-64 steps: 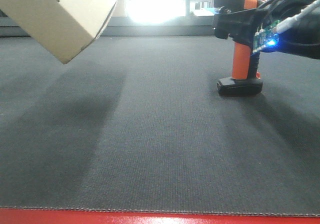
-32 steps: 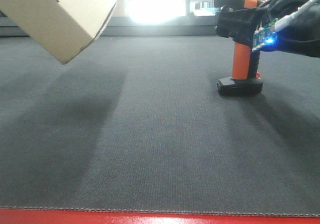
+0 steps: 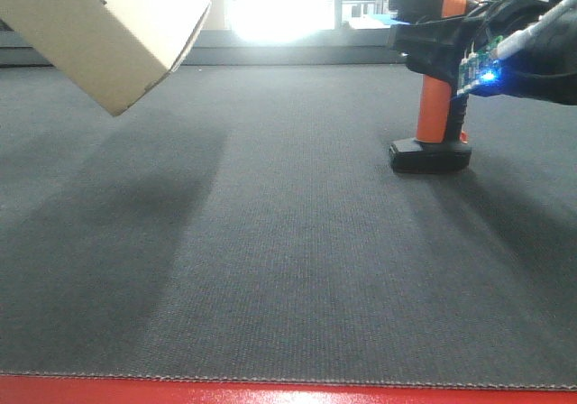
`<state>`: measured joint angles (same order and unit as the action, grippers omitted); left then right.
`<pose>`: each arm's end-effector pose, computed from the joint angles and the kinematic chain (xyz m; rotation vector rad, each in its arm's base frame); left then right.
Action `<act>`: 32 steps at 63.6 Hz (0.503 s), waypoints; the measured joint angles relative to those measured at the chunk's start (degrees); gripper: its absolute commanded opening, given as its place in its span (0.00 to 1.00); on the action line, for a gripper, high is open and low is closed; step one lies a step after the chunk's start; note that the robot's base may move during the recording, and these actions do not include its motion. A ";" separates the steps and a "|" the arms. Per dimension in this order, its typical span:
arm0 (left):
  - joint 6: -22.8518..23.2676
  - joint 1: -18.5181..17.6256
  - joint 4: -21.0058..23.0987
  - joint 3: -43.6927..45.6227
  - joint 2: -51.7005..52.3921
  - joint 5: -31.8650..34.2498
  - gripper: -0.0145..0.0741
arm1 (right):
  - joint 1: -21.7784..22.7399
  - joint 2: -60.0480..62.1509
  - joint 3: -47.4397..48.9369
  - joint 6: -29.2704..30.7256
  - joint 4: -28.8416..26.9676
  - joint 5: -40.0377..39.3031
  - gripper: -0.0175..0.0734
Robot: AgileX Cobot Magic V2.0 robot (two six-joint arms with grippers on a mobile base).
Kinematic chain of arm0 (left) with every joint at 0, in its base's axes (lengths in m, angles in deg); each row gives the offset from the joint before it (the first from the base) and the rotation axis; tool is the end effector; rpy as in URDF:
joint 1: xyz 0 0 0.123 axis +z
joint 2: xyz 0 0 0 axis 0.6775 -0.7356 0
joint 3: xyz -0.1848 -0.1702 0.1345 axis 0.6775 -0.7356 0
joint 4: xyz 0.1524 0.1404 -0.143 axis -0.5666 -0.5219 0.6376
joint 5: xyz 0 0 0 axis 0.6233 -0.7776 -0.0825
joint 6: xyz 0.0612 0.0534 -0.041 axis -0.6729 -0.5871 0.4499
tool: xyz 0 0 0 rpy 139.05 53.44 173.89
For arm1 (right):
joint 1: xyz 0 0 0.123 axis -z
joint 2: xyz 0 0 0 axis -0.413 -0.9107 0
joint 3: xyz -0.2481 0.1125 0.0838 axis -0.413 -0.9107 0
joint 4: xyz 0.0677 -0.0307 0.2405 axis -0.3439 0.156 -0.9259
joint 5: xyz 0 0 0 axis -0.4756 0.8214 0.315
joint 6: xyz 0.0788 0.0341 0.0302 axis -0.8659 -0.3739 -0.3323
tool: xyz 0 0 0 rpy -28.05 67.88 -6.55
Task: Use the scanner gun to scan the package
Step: 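Lift the scanner gun with the right gripper toward the held box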
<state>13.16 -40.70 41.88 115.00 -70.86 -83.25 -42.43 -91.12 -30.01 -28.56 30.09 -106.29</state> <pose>0.3305 -0.0388 0.3792 0.0120 2.5708 -0.7913 0.3343 0.0765 0.1953 0.2296 1.6724 0.1557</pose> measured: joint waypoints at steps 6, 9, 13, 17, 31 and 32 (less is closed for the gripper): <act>0.00 0.00 0.00 0.00 0.00 0.00 0.04 | 0.00 1.45 0.00 1.47 -0.24 1.38 0.02; 0.00 0.00 0.00 0.00 0.00 0.00 0.04 | 0.00 2.67 -0.12 3.52 -0.24 1.97 0.02; 0.00 0.00 0.00 0.00 0.00 0.00 0.04 | 0.00 5.41 -0.12 6.95 -0.24 3.22 0.02; 0.00 0.00 0.00 0.00 0.00 0.00 0.04 | 0.00 7.98 -0.12 10.24 -0.24 4.65 0.02; 0.00 0.00 -0.74 0.00 0.00 0.00 0.04 | 0.00 16.51 0.55 22.12 -0.24 12.97 0.02; 0.00 0.00 -1.12 0.00 0.00 0.00 0.04 | 0.00 16.99 0.69 23.41 -0.24 13.86 0.02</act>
<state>13.16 -40.70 40.76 115.00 -70.86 -83.25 -42.43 -74.13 -29.32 -5.15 29.84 -92.43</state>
